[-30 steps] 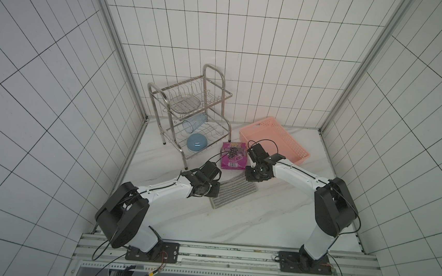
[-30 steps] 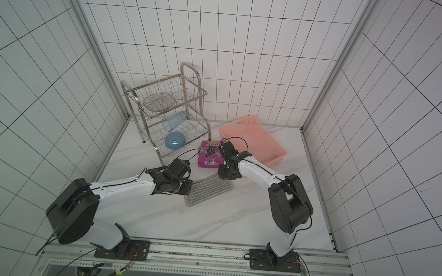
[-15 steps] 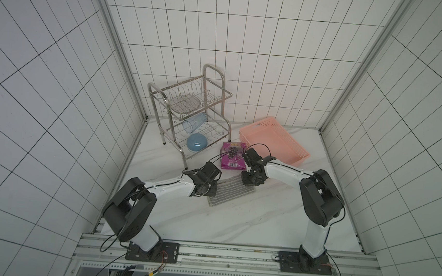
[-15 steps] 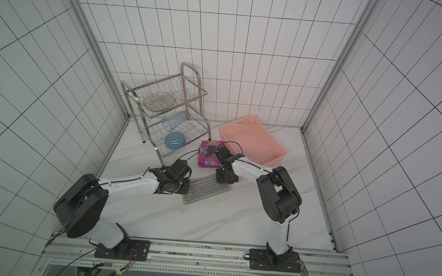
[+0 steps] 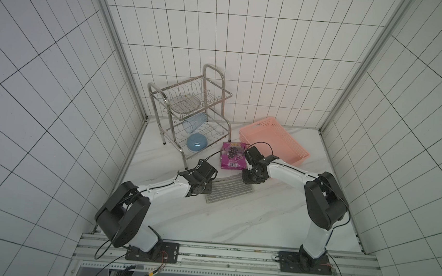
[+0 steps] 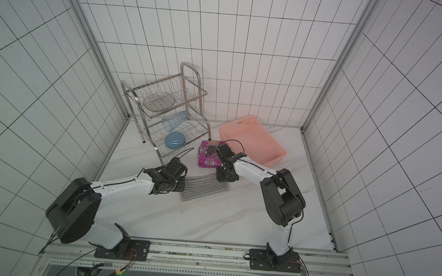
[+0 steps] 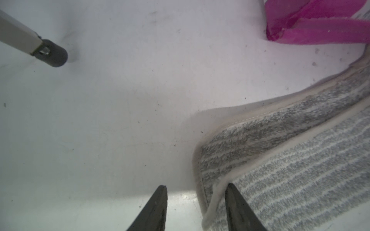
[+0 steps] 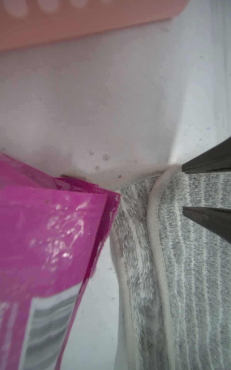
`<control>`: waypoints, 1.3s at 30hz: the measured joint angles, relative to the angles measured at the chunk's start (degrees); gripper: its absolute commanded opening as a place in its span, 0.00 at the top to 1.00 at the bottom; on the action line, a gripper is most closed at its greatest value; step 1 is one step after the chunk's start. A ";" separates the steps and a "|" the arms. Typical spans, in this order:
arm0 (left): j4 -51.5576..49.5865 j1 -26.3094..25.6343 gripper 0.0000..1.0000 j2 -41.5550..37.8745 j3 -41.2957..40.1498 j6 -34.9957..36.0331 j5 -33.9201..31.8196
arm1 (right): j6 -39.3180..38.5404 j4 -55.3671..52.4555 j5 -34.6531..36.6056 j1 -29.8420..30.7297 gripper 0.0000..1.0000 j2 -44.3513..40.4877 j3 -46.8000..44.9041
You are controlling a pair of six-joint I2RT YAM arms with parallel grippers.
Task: Fold the square dishcloth
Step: Adjust the cleaning item at the center of the board, then fold the cleaning item at the center of the board.
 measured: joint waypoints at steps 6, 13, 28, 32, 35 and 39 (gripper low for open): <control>6.10 5.29 0.39 -4.61 -4.24 -1.55 10.34 | 0.28 -0.02 1.42 2.25 0.65 -4.81 -0.22; 10.21 10.23 0.38 -4.37 -6.08 -1.92 19.04 | 1.18 0.15 1.97 4.98 0.65 -6.67 -1.95; 17.84 13.62 0.45 0.74 -9.05 -2.84 27.74 | 2.19 2.51 2.99 13.22 0.64 -9.68 -4.37; 20.39 14.27 0.65 2.58 -9.31 -3.87 28.55 | 2.08 3.37 3.80 15.74 0.63 -9.62 -4.37; 22.60 14.25 0.80 3.98 -9.70 -4.68 29.49 | 1.73 3.61 4.22 17.07 0.63 -8.94 -4.13; 24.26 14.23 0.94 4.48 -10.84 -5.62 29.94 | 0.83 3.82 4.90 18.99 0.63 -5.25 -2.05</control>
